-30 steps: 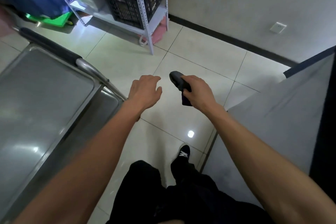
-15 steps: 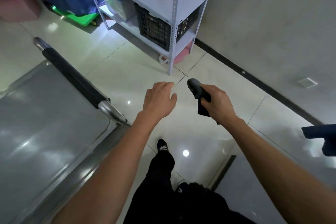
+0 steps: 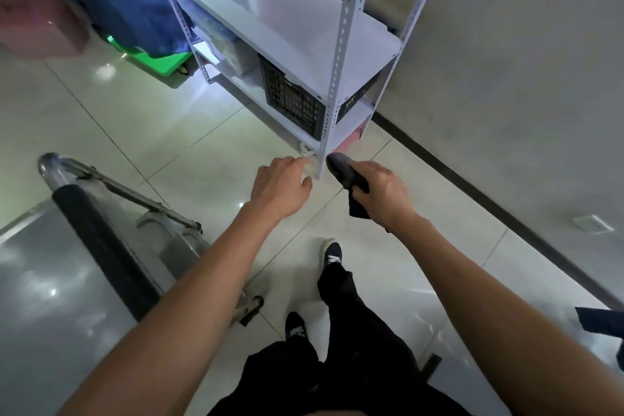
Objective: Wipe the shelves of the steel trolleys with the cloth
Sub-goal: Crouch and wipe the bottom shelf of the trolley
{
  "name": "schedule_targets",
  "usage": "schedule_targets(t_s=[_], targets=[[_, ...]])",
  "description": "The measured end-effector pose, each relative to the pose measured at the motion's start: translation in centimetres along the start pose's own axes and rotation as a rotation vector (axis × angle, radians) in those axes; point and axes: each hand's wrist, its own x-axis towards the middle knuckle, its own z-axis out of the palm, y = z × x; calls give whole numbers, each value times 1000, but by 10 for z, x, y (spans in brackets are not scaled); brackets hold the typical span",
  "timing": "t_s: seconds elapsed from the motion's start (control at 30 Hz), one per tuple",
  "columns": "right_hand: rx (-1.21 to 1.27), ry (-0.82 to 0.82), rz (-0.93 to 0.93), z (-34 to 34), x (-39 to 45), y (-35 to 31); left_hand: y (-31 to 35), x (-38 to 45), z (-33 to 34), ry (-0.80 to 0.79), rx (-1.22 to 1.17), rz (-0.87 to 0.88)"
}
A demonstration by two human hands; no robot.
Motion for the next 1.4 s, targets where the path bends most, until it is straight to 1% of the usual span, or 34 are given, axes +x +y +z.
schedule_targets(t_s=[0.13,0.23,0.37,0.5,0.67,0.87,1.0,1.17,1.4], targets=[[-58,-73,-62,-9,78,13,-6,60,-19,-19,32,-47],[-96,-114,-139,-17,137,10,-19,96,-37,-9,46,-99],[-111,-165,-242,-20,205,-18,-54,117,-59,33,-12,-226],[-92,-235,-345,-3,267,-51,-102,130,-71,67,-81,-397],[-71,-327,-447,39,344,-105,-170,149,-74,95,-218,-562],[-113,-423,-520,75,432,-192,-267,181,-106,118,-287,-648],[-80,-400,-563,86,482,-245,-323,199,-143,136,-265,-678],[-78,-390,-566,108,539,-298,-383,220,-187,196,-230,-709],[-82,-420,-644,164,638,-378,-486,246,-222,214,-277,-776]])
